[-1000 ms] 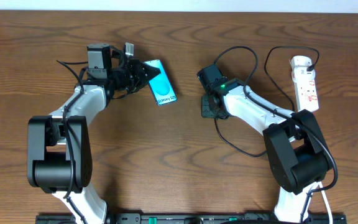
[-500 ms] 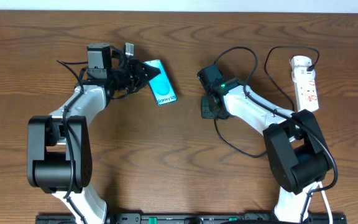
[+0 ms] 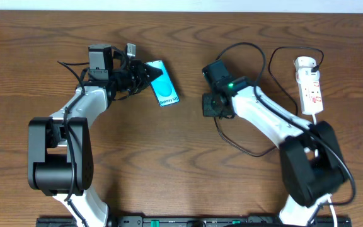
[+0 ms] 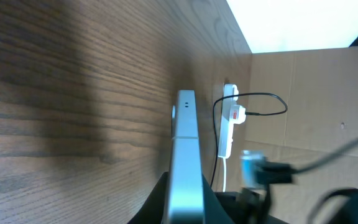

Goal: Plug charger to phone and switch on socket

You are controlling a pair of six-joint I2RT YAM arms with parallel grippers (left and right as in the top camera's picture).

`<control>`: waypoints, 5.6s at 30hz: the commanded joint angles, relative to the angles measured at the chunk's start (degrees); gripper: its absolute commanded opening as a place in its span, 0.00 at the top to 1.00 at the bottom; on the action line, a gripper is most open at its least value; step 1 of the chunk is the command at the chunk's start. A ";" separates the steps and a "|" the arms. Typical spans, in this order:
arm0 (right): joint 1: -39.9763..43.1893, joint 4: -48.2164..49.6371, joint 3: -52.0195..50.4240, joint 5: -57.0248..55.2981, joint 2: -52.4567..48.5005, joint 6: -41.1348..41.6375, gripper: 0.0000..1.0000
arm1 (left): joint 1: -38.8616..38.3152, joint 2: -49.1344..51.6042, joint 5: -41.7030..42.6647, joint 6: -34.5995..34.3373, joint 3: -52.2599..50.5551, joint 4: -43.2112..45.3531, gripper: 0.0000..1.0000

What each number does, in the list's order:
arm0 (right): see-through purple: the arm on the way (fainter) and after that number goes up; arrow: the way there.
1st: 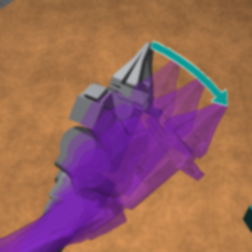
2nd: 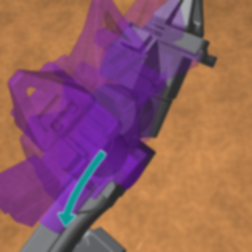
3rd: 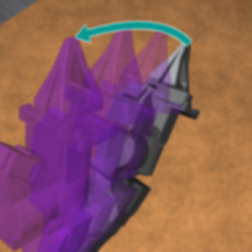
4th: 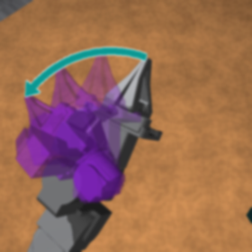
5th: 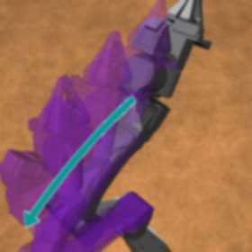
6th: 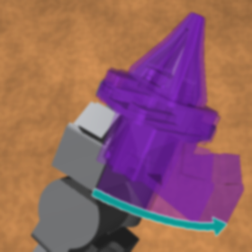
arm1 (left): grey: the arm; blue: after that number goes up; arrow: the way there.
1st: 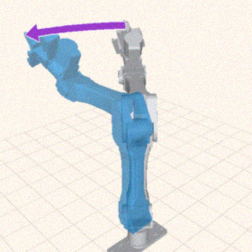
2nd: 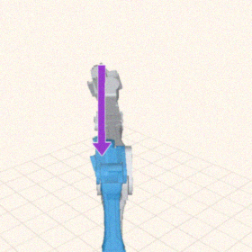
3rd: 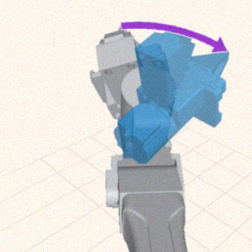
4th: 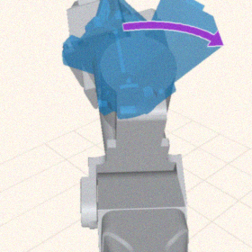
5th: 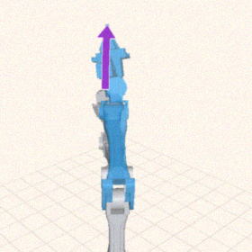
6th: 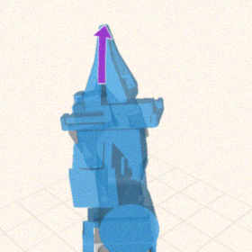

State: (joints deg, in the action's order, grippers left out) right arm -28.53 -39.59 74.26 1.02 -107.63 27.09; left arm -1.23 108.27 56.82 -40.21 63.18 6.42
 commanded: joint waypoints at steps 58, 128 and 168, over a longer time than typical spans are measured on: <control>-0.57 14.97 1.40 60.85 17.90 -36.06 0.99 | 7.19 -0.02 14.40 -42.56 0.00 58.77 0.93; -3.61 64.50 1.38 66.66 -2.16 16.74 0.99 | 14.99 -0.02 12.28 -59.12 0.00 79.87 0.93; -0.42 64.72 1.38 68.83 -2.16 15.47 0.99 | 13.29 -0.02 14.80 -56.08 -0.02 77.83 0.93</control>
State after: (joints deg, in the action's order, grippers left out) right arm -28.34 24.80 74.85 68.73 -110.00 43.20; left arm 12.10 108.33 71.70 -98.28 62.43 83.92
